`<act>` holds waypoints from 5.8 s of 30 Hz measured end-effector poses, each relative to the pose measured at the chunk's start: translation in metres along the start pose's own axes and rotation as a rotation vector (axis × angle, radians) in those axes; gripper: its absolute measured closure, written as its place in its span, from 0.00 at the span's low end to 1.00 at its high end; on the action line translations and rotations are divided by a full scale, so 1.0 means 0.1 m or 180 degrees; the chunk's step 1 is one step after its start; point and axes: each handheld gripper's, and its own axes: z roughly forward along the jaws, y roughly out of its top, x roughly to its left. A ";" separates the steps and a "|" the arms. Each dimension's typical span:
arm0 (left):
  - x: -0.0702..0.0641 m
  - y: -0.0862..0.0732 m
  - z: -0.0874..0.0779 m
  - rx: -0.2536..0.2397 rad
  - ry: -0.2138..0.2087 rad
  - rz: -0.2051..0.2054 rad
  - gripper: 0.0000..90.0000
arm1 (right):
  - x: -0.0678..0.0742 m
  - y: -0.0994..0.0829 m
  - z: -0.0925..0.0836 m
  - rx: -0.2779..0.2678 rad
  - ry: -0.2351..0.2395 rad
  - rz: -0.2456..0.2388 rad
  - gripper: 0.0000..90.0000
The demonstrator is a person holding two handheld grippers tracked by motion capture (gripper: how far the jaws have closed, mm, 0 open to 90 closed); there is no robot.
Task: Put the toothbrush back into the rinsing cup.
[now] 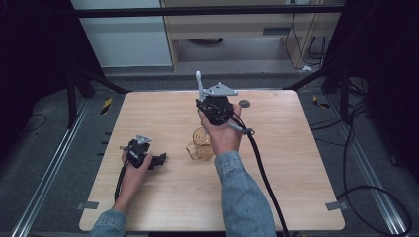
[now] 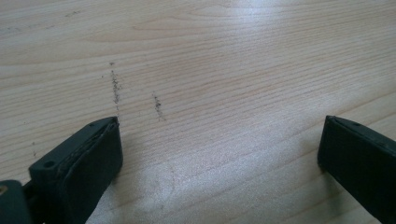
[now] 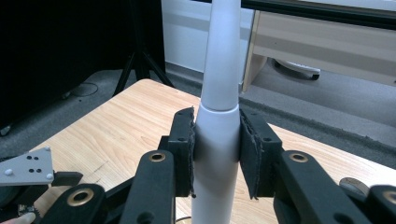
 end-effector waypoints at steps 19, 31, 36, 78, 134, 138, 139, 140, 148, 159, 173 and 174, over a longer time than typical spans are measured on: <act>0.00 0.00 0.00 0.0001 0.0002 0.0003 0.00 | 0.03 -0.14 0.08 0.0077 0.0001 -0.0017 0.75; 0.00 0.00 0.00 0.0005 0.0000 0.0007 0.00 | 0.02 -0.21 0.12 0.0125 -0.0001 -0.0019 0.75; 0.00 0.00 0.00 0.0004 0.0000 0.0004 0.00 | 0.02 -0.28 0.16 0.0178 0.0003 -0.0013 0.75; 0.00 0.00 0.00 0.0007 -0.0003 0.0000 0.00 | 0.01 -0.72 0.40 0.0489 0.0026 -0.0001 0.75; 0.00 0.01 0.00 0.0013 -0.0015 0.0015 0.00 | 0.08 -0.78 0.61 0.0669 0.0070 -0.0093 0.75; 0.00 0.01 0.00 0.0014 -0.0016 0.0015 0.00 | 0.07 -0.77 0.63 0.0688 0.0078 -0.0090 0.75; 0.00 0.01 0.00 0.0013 -0.0016 0.0015 0.00 | 0.07 -0.77 0.64 0.0688 0.0079 -0.0090 0.75; 0.00 0.01 0.00 0.0014 -0.0016 0.0016 0.00 | 0.07 -0.77 0.64 0.0688 0.0087 -0.0088 0.75; 0.01 0.01 0.00 0.0012 -0.0019 0.0018 0.00 | 0.07 -0.77 0.64 0.0693 0.0092 -0.0109 0.74; 0.01 0.01 0.00 0.0014 -0.0022 0.0022 0.00 | 0.07 -0.78 0.64 0.0712 0.0087 -0.0142 0.73; 0.01 0.01 0.00 0.0016 -0.0023 0.0026 0.00 | 0.08 -0.77 0.61 0.0708 0.0085 -0.0127 0.70; 0.01 0.01 0.00 0.0015 -0.0023 0.0026 0.00 | 0.08 -0.77 0.61 0.0707 0.0085 -0.0125 0.69</act>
